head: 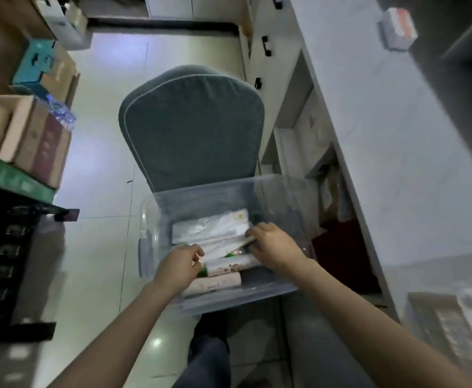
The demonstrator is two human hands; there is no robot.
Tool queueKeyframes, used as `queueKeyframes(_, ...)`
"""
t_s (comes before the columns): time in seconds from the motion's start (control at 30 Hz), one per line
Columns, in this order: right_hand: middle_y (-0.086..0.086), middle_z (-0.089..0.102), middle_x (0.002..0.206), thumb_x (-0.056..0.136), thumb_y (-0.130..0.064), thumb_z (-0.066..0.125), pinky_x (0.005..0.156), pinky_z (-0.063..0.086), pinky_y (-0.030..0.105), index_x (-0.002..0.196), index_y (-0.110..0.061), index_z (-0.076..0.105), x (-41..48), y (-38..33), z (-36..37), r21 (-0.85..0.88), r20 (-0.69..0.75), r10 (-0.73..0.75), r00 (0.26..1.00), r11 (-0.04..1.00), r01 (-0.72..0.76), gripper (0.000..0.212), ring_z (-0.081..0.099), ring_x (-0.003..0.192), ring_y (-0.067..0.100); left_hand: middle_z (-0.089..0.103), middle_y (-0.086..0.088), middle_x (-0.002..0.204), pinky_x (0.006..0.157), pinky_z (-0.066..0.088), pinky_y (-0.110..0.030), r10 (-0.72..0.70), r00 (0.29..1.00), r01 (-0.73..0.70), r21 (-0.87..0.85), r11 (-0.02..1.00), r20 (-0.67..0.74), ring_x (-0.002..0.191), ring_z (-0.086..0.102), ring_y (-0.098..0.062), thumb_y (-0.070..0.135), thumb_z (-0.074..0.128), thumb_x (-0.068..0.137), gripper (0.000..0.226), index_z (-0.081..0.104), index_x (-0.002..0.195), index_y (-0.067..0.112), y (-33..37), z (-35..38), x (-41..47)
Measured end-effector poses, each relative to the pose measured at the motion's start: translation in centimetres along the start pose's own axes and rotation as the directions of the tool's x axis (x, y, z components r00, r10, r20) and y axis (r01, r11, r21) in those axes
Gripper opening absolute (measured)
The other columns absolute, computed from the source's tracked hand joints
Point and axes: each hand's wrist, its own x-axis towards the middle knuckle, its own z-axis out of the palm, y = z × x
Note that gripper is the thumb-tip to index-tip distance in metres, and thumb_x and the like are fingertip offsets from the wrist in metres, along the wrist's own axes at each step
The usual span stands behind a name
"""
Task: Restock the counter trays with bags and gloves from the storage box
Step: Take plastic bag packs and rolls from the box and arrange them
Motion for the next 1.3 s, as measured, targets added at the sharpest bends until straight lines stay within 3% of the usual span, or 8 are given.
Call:
queueKeyframes(0.37, 0.006, 0.046, 0.14, 0.093, -0.025, 0.051, 0.1, 0.034, 0.039, 0.135, -0.018, 0.047, 14.8, 3.1, 12.5, -0.052, 0.123, 0.034, 0.992, 0.998, -0.028, 0.042, 0.042, 0.125, 0.027, 0.049, -0.005, 0.137, 0.1, 0.039, -0.034, -0.082, 0.994, 0.079, 0.036, 0.996, 0.071, 0.121, 0.045, -0.025, 0.021, 0.056, 0.091, 0.035, 0.057, 0.125, 0.015, -7.1, 6.7, 13.3)
queueKeyframes(0.5, 0.01, 0.039, 0.147, 0.093, -0.029, 0.051, 0.106, 0.029, 0.04, 0.138, -0.014, 0.042, 19.2, 4.3, 16.5, -0.068, 0.152, -0.007, 0.988, 0.998, 0.018, 0.048, 0.036, 0.132, 0.029, 0.031, -0.008, 0.154, 0.113, 0.027, -0.038, -0.068, 0.996, 0.06, 0.129, 0.99, 0.055, 0.139, 0.029, -0.027, 0.024, 0.052, 0.094, 0.05, 0.042, 0.142, 0.016, -10.1, 8.5, 16.9)
queueKeyframes(0.7, 0.008, 0.04, 0.146, 0.095, -0.039, 0.047, 0.117, 0.016, 0.042, 0.144, -0.014, 0.031, 23.1, 4.9, 19.4, -0.166, 0.097, -0.027, 0.995, 0.985, 0.043, 0.057, 0.03, 0.137, 0.028, 0.031, -0.007, 0.154, 0.117, 0.019, -0.038, -0.031, 0.999, 0.036, 0.206, 0.978, -0.03, 0.143, 0.024, -0.026, 0.018, 0.046, 0.096, 0.054, 0.03, 0.148, 0.019, -12.5, 10.0, 19.2)
queueKeyframes(0.8, 0.01, 0.044, 0.136, 0.09, -0.037, 0.058, 0.112, 0.022, 0.04, 0.14, -0.016, 0.037, 23.0, 4.9, 19.5, -0.203, 0.144, -0.019, 0.989, 0.978, 0.048, 0.058, 0.037, 0.127, 0.029, 0.037, -0.006, 0.149, 0.116, 0.019, -0.037, -0.044, 0.999, 0.045, 0.264, 0.964, -0.008, 0.138, 0.03, -0.026, 0.019, 0.051, 0.093, 0.06, 0.027, 0.148, 0.021, -12.9, 10.2, 19.3)
queueKeyframes(0.9, 0.01, 0.048, 0.123, 0.083, -0.023, 0.066, 0.102, 0.032, 0.037, 0.131, -0.015, 0.049, 21.8, 4.3, 19.6, -0.172, 0.138, -0.017, 0.99, 0.984, 0.04, 0.052, 0.042, 0.114, 0.028, 0.048, -0.008, 0.13, 0.106, 0.029, -0.036, -0.056, 0.998, 0.06, 0.255, 0.965, -0.022, 0.122, 0.042, -0.028, 0.021, 0.065, 0.082, 0.061, 0.043, 0.139, 0.022, -12.5, 10.2, 18.9)
queueKeyframes(1.0, 0.009, 0.047, 0.122, 0.08, -0.012, 0.064, 0.097, 0.036, 0.035, 0.119, -0.014, 0.057, 19.9, 3.8, 19.8, -0.142, 0.139, 0.02, 0.99, 0.99, 0.0, 0.039, 0.044, 0.11, 0.027, 0.047, -0.006, 0.115, 0.094, 0.036, -0.033, -0.045, 0.999, 0.045, 0.231, 0.972, -0.007, 0.108, 0.046, -0.025, 0.02, 0.072, 0.07, 0.05, 0.055, 0.117, 0.019, -11.9, 10.4, 17.6)
queueKeyframes(1.17, 0.004, 0.052, 0.111, 0.079, -0.001, 0.057, 0.093, 0.038, 0.033, 0.106, -0.015, 0.056, 16.3, 3.7, 20.6, -0.09, 0.155, 0.026, 0.988, 0.996, -0.012, 0.03, 0.049, 0.102, 0.023, 0.05, 0.0, 0.108, 0.085, 0.043, -0.031, 0.041, 0.997, -0.047, 0.116, 0.992, 0.059, 0.098, 0.052, -0.019, 0.021, 0.071, 0.071, 0.034, 0.053, 0.099, 0.02, -11.7, 11.5, 14.8)
queueKeyframes(1.3, 0.0, 0.06, 0.112, 0.082, -0.005, 0.056, 0.087, 0.04, 0.035, 0.118, -0.019, 0.051, 15.5, 4.0, 20.8, -0.006, 0.231, 0.015, 0.973, 1.0, -0.014, 0.039, 0.052, 0.105, 0.022, 0.066, 0.003, 0.098, 0.078, 0.044, -0.032, 0.03, 0.997, -0.039, 0.129, 0.991, 0.069, 0.088, 0.062, -0.019, 0.026, 0.069, 0.077, 0.032, 0.051, 0.104, 0.023, -11.7, 11.8, 14.1)
